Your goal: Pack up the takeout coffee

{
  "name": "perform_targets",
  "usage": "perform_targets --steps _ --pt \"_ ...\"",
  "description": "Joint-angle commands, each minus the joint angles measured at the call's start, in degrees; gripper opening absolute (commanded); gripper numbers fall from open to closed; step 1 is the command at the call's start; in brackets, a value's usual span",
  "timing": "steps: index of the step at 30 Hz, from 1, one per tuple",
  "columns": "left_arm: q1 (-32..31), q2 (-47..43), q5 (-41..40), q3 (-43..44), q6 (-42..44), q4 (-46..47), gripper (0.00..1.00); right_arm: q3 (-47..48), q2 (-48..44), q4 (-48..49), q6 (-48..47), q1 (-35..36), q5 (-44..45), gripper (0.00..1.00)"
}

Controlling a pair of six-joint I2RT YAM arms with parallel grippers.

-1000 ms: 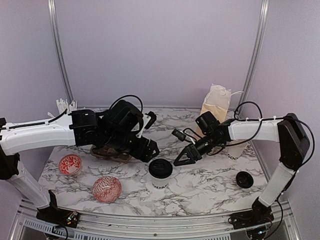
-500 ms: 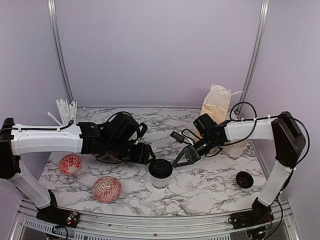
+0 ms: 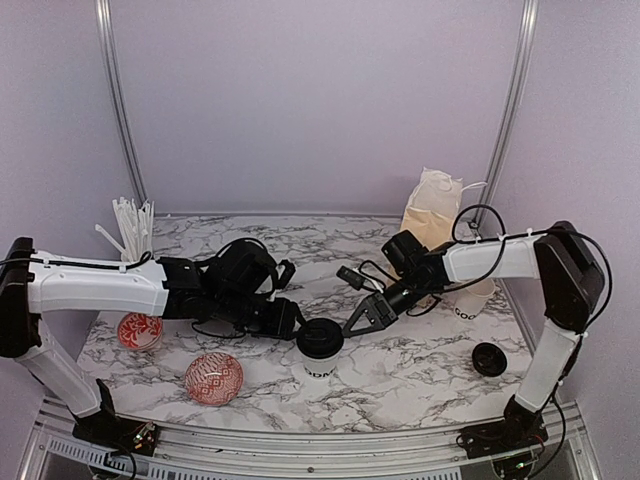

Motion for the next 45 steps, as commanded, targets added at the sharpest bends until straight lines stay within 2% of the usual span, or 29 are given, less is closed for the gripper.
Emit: perform_targets --steps 1,6,11,14,21,27,29,32,34,38,45 --pt "0.08 0.7 1.61 -2.01 -0.48 1.75 0.48 1.86 0.9 0.39 -0.44 0.96 -1.35 0.51" --pt "0.08 0.95 1.66 -3.17 -0.48 1.98 0.45 1.93 1.77 0.23 -0.47 1.11 -0.53 0.48" --pt "0.11 2.06 2.0 -2.54 0.27 3.13 0.43 2.53 3.14 0.22 0.26 1.11 1.94 0.35" --pt "0.16 3.91 2.62 -1.94 0.42 3.49 0.41 2.73 4.17 0.35 1.19 1.07 1.97 0.31" --pt "0.72 6.96 3.51 -2.48 -0.3 3.43 0.37 3.95 8.36 -2.64 2.51 1.1 12.33 0.26" --pt "1.55 7.49 3.9 -3.61 -0.95 3.39 0.38 6.21 11.97 -5.92 2.62 1.1 22.69 0.22" --pt "1.57 7.43 3.89 -3.6 -0.83 3.67 0.44 6.38 12.06 -5.65 2.63 1.05 19.03 0.21" --pt "1.57 7.1 3.56 -3.71 -0.56 4.16 0.45 5.33 11.57 -4.87 2.97 1.66 17.3 0.19" --pt "1.57 7.31 3.46 -3.64 -0.38 4.24 0.45 4.96 11.77 -4.43 2.51 1.8 17.59 0.19" --pt "1.44 6.1 4.15 -3.36 0.82 4.98 0.47 6.78 10.06 -4.7 0.66 1.79 12.64 0.23" --pt "1.22 -0.59 1.48 -1.69 2.03 5.37 0.62 11.39 3.95 -6.85 -2.58 0.47 3.92 0.42"
